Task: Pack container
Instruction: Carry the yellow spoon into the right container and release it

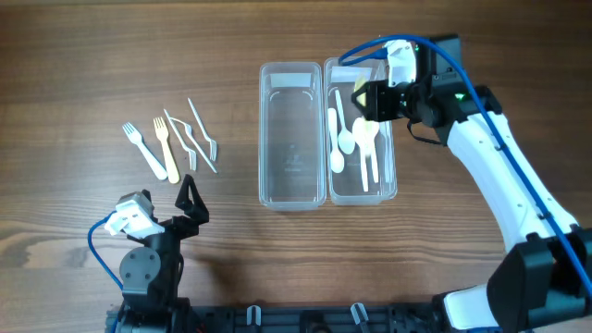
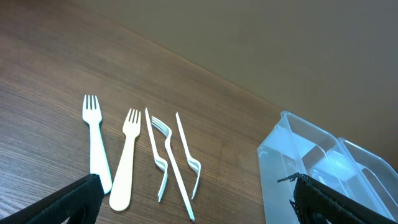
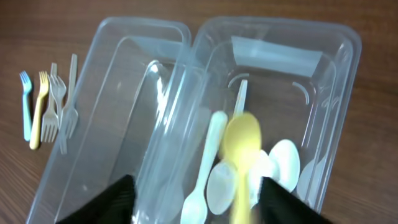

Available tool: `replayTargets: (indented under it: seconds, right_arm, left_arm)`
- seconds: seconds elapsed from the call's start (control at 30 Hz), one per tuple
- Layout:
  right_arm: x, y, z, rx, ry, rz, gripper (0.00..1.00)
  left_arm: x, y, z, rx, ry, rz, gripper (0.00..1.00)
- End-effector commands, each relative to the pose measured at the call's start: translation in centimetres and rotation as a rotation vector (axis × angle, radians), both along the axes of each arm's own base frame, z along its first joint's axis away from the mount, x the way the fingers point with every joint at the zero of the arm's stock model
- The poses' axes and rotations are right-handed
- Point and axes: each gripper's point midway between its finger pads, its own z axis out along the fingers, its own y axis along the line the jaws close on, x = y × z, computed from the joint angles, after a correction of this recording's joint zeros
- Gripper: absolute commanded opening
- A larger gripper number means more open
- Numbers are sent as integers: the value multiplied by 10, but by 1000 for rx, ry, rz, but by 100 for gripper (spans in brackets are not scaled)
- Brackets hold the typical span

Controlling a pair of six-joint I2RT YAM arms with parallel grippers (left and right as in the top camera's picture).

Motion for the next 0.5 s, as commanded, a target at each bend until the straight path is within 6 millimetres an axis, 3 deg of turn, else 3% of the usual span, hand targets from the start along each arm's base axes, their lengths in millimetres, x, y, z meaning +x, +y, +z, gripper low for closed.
replayTargets:
  seconds: [0.0, 0.1, 0.2, 0.27, 0.37, 0.47]
  right_arm:
    - [5, 1, 1, -5, -8, -2, 69]
    - [7, 0, 6, -6, -30, -2, 71]
    - [13, -22, 13, -47, -52, -90, 73]
    - [15, -45, 18, -83, -58, -178, 77]
    - [14, -109, 23, -238, -67, -364, 92]
    - [3, -158, 18, -436, -49, -407, 94]
  left_arm:
    - [0, 1, -1, 18, -1, -3, 100]
    - [0, 1, -1, 18, -1, -3, 100]
    - [0, 1, -1, 18, -1, -3, 100]
    - [0, 1, -1, 18, -1, -3, 100]
    - [0, 1, -1, 18, -1, -3, 100]
    - [0, 1, -1, 18, -1, -3, 100]
